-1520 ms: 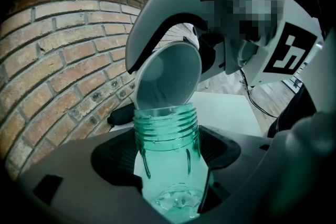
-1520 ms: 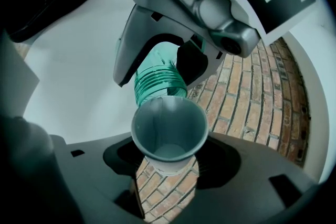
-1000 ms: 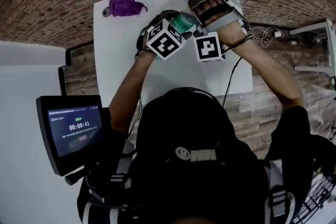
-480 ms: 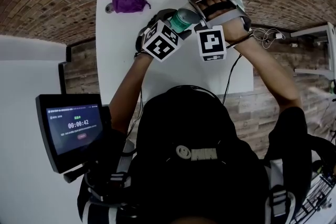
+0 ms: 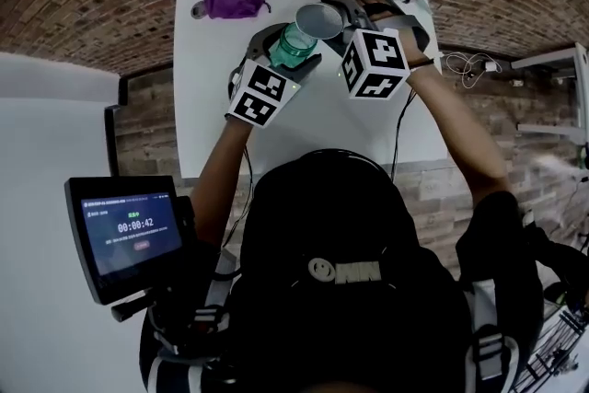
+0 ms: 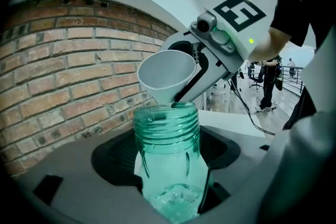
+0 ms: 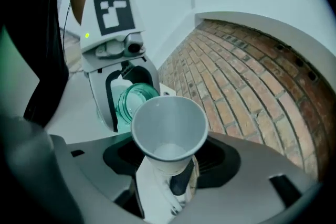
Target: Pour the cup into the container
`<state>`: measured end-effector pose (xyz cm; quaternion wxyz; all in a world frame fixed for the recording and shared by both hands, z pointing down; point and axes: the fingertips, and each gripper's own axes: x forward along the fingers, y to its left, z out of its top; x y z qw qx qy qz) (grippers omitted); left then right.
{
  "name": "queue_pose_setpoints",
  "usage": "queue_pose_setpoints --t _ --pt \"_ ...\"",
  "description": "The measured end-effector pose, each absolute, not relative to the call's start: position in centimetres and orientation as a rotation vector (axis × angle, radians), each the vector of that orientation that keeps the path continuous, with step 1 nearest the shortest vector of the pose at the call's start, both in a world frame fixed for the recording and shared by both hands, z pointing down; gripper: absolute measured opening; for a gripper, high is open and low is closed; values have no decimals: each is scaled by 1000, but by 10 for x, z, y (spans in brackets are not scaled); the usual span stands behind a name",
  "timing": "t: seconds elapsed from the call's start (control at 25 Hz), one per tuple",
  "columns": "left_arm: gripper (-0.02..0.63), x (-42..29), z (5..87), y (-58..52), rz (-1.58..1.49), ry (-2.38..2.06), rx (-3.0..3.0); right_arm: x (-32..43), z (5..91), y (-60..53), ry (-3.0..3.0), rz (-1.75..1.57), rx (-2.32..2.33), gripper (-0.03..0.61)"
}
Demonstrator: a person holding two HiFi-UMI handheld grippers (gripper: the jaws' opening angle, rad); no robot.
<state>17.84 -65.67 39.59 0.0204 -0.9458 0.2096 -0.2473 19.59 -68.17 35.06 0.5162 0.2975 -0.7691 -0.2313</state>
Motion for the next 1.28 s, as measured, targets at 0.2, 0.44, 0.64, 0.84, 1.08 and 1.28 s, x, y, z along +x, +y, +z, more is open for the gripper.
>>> queue_pose_setpoints --t 0.2,0.44,0.64,0.84,1.08,1.28 --pt "359 155 392 -652 -658 749 -2937 194 329 -679 -2181 -261 925 268" --pt "359 140 390 -639 -519 858 -2930 242 377 -644 -2379 175 1187 268" --pt "359 135 387 -627 -466 917 -2912 256 445 -597 -2378 321 1253 268" --pt "359 125 388 -617 -433 966 -2913 262 489 -572 -2349 386 1384 268" --pt "359 122 388 -630 -407 982 -2934 259 529 -575 -2262 425 1436 268" --pt "359 120 390 -633 -410 979 -2936 254 548 -574 -2211 410 1404 268"
